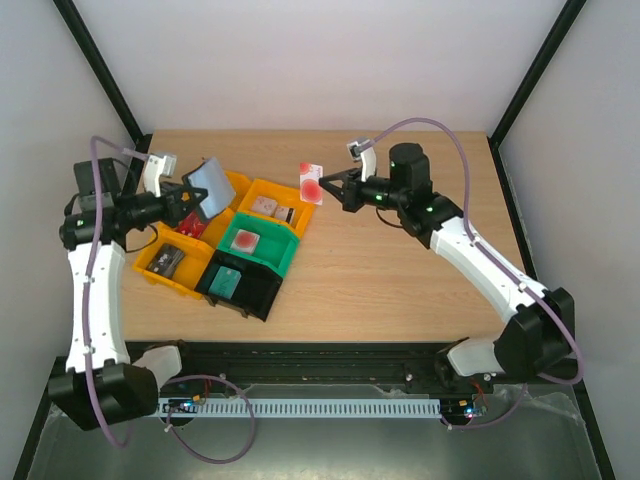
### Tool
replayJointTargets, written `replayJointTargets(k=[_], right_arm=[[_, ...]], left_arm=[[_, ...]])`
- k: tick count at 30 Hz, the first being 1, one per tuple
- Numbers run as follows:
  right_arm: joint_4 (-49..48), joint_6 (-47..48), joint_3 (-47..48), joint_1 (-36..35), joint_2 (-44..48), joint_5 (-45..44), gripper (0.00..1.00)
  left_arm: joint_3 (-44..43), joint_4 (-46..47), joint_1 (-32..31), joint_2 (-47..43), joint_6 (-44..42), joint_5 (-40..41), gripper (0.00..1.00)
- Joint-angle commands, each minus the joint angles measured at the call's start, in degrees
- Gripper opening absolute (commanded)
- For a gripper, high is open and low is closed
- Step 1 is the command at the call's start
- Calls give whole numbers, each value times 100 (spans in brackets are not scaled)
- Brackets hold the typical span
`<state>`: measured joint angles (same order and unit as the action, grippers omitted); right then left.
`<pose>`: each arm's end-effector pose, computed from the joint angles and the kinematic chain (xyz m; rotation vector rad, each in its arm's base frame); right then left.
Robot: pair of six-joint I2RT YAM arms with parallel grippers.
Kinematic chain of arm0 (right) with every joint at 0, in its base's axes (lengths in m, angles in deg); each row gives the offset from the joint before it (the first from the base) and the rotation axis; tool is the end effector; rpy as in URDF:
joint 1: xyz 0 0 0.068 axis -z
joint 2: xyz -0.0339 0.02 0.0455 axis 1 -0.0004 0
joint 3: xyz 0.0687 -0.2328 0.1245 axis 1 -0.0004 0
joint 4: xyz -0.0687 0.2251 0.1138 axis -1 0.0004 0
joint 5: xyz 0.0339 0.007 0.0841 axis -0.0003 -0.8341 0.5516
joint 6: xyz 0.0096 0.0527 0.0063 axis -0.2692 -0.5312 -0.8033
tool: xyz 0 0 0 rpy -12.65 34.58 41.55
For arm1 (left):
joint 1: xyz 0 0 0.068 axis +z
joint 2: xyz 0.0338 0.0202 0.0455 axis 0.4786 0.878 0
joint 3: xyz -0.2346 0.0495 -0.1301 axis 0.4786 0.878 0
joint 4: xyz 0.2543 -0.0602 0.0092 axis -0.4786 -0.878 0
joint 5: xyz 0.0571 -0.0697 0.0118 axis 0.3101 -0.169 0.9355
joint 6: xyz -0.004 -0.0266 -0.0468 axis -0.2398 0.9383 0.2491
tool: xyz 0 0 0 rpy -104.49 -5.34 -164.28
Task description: Take the credit cards out of the card holder
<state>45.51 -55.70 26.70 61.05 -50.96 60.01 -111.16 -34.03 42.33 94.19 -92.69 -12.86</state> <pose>0.2670 0.1761 0.3612 -0.7906 1.7425 1.2372 0.2198 0.0227 0.3776 0.4962 1.9285 -0.8273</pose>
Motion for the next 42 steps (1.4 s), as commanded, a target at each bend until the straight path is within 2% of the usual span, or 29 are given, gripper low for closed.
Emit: replayJointTargets(k=[1,6,9,11,14,19,24,27,30,32,34,36,38,39,42], right_arm=[[317,-191,215,10,590,-289,2],[259,-478,79,2,961,-285,2],[627,-415,222,5,1072,-674,2],[1000,-263,438,10,1126,-904,2],[1268,-198,546,33,1289,-1259,2],[1643,-117,381,334,1353,-1505,2],[1533,-248,291,1303,1162,-1438,2],[1404,-304,609,1654,770,-1457,2],[1573,-178,1176,1733,275,-1783,2],[1814,-118,1532,1765,42,-2095,2],[2075,-277,1982,1793,-87,-2340,2],[2443,-567,2466,1796,-206,-2506,2],[3124,-913,2999,1799,-319,-2569,2],[3555,-1004,3171,1795,-346,-2522,2],[4147,-1020,3181,1796,-238,-2412,2]], left_arm=[[-34,270,237,-565,319,60,2],[-227,118,284,-902,410,225,2],[-348,68,245,-841,717,58,2],[-502,-52,18,-699,879,6,2],[-847,-379,-672,-366,799,394,2],[-1176,-772,-1636,575,768,85,2],[-1898,-1004,-2945,2040,376,784,2],[-2587,-1361,-3780,3167,29,801,2],[-3669,-2153,-4406,4349,-610,675,2],[-4455,-2825,-4640,5126,-1083,801,2],[-4887,-2999,-4738,5654,-1010,1193,2],[-4867,-2896,-4815,5907,-928,1462,2],[-4651,-2798,-5088,5836,-1056,2092,2],[-4625,-2875,-5276,5764,-1246,2158,2],[-4708,-3029,-5616,5613,-1474,1680,2]])
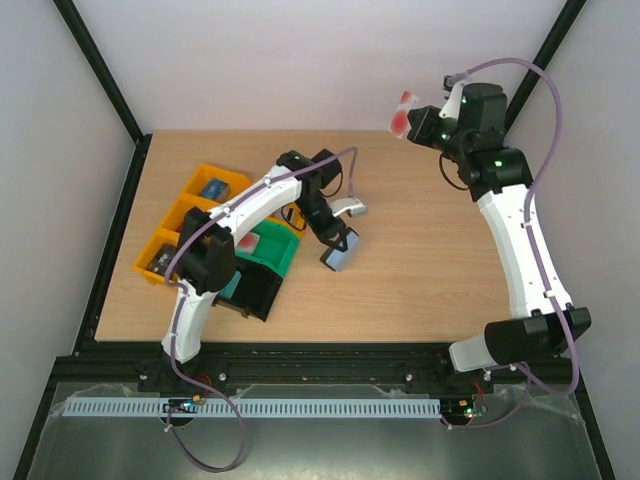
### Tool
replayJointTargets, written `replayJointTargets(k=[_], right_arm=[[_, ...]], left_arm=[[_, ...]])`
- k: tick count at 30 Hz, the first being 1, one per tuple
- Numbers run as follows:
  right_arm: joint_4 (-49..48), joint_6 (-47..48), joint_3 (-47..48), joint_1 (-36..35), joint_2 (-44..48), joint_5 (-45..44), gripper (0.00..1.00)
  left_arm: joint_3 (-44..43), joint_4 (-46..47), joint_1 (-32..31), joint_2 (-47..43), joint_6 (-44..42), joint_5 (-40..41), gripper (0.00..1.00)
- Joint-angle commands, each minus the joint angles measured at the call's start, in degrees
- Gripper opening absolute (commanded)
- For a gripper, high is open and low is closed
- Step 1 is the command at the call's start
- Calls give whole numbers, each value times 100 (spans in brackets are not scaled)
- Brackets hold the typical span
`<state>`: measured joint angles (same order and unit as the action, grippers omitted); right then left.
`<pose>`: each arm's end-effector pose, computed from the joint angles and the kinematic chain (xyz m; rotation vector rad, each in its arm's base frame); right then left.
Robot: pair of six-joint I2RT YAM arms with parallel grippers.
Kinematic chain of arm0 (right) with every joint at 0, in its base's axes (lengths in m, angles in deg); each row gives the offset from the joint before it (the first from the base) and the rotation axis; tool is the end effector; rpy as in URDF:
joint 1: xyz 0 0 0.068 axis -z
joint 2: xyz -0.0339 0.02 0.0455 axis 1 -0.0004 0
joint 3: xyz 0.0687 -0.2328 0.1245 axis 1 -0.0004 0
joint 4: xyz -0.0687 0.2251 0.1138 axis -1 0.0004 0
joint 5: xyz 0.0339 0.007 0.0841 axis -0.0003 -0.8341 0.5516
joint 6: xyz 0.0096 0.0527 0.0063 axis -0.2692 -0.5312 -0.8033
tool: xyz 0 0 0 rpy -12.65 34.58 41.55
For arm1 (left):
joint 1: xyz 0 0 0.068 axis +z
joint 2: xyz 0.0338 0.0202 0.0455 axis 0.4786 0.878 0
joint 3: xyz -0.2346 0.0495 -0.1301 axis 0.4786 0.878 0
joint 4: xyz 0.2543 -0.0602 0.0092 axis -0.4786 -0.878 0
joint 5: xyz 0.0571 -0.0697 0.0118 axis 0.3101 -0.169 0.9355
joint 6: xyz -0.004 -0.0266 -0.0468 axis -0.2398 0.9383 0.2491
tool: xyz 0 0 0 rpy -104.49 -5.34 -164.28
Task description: Take the credit cards out of the card holder
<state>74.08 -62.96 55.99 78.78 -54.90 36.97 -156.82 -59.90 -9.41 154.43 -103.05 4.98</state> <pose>0.3052 0.0737 0.4633 -0.0672 1.9065 0.7578 0.3351 -0.2910 0.2506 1.5269 2.4034 -1.0709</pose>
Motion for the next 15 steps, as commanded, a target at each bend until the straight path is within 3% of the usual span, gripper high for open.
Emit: replayJointTargets(k=[1,6,11,15], right_arm=[[1516,-219,286,22,172,-85,2],[2280,-236,668,27,134,219,2],[1856,-509,406,28,97,668,2],[1619,-529,383,6,-123,344,2]], left_arm=[[-132,-405,-475,-410,-349,-300,2],[192,-69,-607,-211,-149,-468,2],[363,439,-741,204,-182,-242,2],[474,688,-768,523,-266,-294,2]])
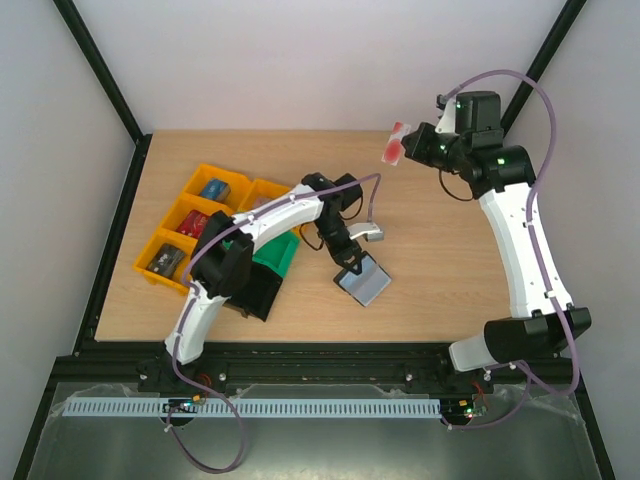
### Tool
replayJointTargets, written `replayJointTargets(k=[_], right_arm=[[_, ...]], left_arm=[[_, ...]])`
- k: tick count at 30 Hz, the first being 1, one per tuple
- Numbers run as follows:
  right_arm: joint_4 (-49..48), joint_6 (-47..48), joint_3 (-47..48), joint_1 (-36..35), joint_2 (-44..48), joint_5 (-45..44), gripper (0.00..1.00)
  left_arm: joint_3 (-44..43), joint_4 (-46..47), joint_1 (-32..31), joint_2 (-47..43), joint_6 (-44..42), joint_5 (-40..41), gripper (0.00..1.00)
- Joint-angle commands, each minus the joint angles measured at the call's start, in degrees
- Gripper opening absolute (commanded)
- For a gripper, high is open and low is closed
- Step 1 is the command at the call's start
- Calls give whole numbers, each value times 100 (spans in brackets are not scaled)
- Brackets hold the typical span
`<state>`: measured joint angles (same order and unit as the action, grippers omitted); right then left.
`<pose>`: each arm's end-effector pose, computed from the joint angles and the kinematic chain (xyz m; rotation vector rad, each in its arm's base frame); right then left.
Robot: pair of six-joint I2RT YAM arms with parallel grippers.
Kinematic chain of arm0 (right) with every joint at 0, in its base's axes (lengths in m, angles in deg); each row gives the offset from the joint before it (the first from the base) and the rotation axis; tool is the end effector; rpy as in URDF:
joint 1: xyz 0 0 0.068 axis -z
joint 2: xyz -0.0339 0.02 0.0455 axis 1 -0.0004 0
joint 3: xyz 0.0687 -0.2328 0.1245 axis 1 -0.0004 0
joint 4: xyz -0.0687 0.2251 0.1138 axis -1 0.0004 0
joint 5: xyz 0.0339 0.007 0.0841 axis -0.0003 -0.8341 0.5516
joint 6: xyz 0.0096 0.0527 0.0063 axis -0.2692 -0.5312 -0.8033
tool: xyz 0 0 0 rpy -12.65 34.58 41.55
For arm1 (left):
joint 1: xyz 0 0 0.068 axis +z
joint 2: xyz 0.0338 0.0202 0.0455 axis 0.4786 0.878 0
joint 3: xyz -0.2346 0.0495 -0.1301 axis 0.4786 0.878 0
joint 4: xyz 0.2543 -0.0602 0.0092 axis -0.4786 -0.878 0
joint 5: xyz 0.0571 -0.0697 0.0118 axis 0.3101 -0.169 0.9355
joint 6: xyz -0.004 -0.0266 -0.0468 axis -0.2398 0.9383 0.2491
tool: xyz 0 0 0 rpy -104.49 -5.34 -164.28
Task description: Take the credit cards out of the card holder
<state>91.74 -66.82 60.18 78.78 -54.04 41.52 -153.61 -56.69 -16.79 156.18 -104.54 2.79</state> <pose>0.2799 0.0713 0.4607 0.0085 2.1410 0.8701 0.2972 -0.3353 0.2244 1.7280 2.3224 -1.1491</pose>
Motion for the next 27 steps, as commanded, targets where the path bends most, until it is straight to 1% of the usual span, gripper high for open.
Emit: replayJointTargets(k=[1,5,7,8,9,10,11,12,13,15,17,19,21,24,27], right_arm=[[-163,-160,-26,-5,-222,-233,2],[-156,-245,-53,-50,-68,-733,2],[24,-255,-11,-74,-2,-962,2],[168,-312,87,-79,1,-1055,2],[273,-351,208,-116,-11,-1093,2],[388,-359,386,-150,-37,-1150,2],[549,-386,606,-189,-103,-1316,2],[703,-453,834,-223,-199,-1475,2],[868,-509,1099,-243,-329,-1517,2],[1344,-502,1951,-255,-821,-1217,2],[1932,-298,2900,-276,-1470,-1005,2],[2232,-80,3367,-297,-1946,-716,2],[2192,157,3348,-292,-2097,-510,2],[1871,435,3222,-287,-2088,-315,2],[1740,609,3015,-282,-2056,283,2]], left_arm=[[346,496,-25,363,-185,-196,2],[1320,1408,14,270,-421,-360,2],[1548,2080,60,373,-249,-30,2],[1524,2224,69,510,-136,199,2],[1407,2260,85,672,-41,441,6],[1263,2237,114,863,101,654,24],[1107,2147,168,1040,169,831,61],[1009,2090,184,1174,244,961,92],[987,2096,200,1229,352,1030,98],[1036,2112,187,1145,397,1091,99],[1344,2388,148,823,256,1229,99],[1671,2749,128,526,273,1441,99],[1772,2770,127,337,218,1547,99],[1885,2796,131,-11,48,1540,99],[1821,2720,188,-318,-139,1410,99]])
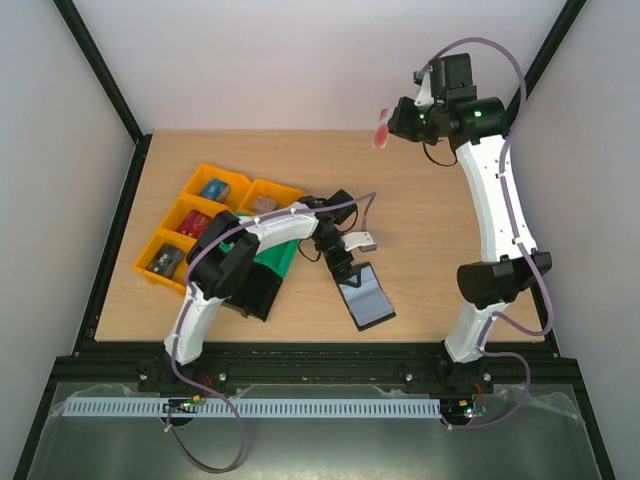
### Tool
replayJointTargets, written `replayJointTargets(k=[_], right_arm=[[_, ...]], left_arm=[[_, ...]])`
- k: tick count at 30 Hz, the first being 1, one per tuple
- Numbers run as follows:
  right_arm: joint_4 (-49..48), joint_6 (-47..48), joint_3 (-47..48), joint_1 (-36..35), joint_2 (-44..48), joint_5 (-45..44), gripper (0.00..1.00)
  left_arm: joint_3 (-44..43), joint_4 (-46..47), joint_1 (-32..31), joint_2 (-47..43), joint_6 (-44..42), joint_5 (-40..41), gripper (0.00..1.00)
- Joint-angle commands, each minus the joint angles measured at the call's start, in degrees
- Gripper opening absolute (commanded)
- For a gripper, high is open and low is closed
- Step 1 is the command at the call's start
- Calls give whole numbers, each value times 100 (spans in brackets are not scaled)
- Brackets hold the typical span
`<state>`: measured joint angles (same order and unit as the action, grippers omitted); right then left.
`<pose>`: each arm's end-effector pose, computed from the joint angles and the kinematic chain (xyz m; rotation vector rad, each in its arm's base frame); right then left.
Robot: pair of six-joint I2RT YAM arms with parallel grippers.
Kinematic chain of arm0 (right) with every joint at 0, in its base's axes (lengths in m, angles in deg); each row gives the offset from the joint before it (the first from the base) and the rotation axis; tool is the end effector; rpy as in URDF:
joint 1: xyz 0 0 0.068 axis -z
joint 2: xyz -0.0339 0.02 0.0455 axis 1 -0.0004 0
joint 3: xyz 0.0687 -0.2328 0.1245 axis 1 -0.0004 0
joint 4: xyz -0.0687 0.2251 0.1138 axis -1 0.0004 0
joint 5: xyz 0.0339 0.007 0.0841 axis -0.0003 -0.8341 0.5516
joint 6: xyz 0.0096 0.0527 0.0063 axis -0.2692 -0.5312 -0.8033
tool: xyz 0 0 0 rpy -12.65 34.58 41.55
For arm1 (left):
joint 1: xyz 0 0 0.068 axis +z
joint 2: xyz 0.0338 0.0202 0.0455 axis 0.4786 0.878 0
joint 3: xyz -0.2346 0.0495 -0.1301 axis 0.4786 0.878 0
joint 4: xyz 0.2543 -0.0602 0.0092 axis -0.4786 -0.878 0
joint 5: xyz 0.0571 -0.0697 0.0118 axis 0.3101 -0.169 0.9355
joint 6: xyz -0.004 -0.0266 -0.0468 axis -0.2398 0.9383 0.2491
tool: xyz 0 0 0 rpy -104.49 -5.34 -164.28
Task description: Take the credit cards out of the card holder
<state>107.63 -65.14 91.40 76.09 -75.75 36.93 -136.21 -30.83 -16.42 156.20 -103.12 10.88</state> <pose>0.3432 0.0982 0.4779 0.0081 2.2529 0.7860 0.3043 -0.3328 0.1496 1.6732 2.2466 -0.9350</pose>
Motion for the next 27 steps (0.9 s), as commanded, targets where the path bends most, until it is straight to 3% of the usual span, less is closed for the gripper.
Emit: replayJointTargets(k=[1,10,15,19,23,27], right_arm=[[161,537,-163,-18,115,917,2],[-381,896,-1327,7,713,1842,2],[-1076,504,-1987,-125,890,2773,2],[-969,612,-2071,-366,897,2814,2],[-1030,596,-2333,-595,941,3249,2],[-1148,623,-2532,-752,980,3844,2]], left_arm=[[59,120,205,-446,-359,530,99],[689,808,1381,-2180,-401,-886,99],[746,-56,1879,-3121,-1098,-1103,99],[614,-629,2481,-3808,-1871,-1335,99],[1156,533,2687,-4657,-2643,-732,99],[2827,3483,2664,-5936,-3847,43,99]])
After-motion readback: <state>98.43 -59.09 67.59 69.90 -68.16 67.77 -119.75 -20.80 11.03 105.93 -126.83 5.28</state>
